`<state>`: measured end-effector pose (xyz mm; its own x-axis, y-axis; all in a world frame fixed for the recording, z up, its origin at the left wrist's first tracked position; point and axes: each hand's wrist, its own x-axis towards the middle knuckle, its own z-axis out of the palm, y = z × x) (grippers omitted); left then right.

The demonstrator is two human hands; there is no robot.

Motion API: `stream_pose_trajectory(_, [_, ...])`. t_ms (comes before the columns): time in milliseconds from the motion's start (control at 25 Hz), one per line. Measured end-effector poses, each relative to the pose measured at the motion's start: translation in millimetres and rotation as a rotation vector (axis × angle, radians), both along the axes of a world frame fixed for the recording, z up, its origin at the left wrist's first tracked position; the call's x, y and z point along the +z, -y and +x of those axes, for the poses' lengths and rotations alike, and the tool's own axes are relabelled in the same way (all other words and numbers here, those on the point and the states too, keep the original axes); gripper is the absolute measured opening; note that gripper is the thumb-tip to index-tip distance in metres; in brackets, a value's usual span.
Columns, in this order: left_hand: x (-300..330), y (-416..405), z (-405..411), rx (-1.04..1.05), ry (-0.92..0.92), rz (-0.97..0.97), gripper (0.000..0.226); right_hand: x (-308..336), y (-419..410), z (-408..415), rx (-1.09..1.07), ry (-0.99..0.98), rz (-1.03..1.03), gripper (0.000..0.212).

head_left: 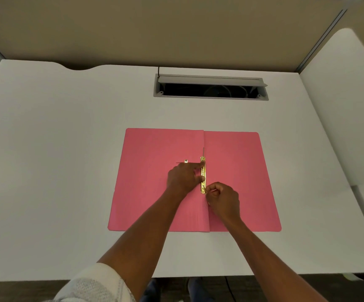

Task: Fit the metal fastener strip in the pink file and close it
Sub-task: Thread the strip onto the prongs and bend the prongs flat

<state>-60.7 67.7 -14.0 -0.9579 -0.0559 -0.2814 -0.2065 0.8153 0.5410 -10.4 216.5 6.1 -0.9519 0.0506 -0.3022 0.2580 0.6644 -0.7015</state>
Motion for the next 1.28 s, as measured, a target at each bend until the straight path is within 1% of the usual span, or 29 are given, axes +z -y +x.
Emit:
stream_pose_trajectory(200, [0,1,-1,-0.002,-0.006,-0.003,0.051,-5,2,8,0.112,-0.172,0.102,0.018])
stream_pose_trajectory(440, [-3,2,-2,-0.016,-0.006,-0.005,0.051,-9,7,7,0.250,-0.251,0.296,0.021])
stream_pose_trajectory(680, [-4,3,-4,-0.019,0.000,-0.010,0.052,-5,5,0,0.217,-0.174,0.257,0.016])
stream_pose_trajectory(800, [-4,4,-4,-0.043,-0.008,-0.025,0.060,-4,4,0,0.209,-0.166,0.237,0.015])
stream_pose_trajectory(920, [-4,5,-3,-0.085,0.003,-0.044,0.073,-5,2,1,0.203,-0.174,0.223,0.017])
stream_pose_trajectory(1120, [-2,9,-9,-0.121,0.058,-0.038,0.070,-7,1,9,0.146,-0.217,0.171,0.019])
stream_pose_trajectory(1280, [-2,9,-8,-0.115,0.054,-0.043,0.070,-10,4,18,0.155,-0.295,0.221,0.020])
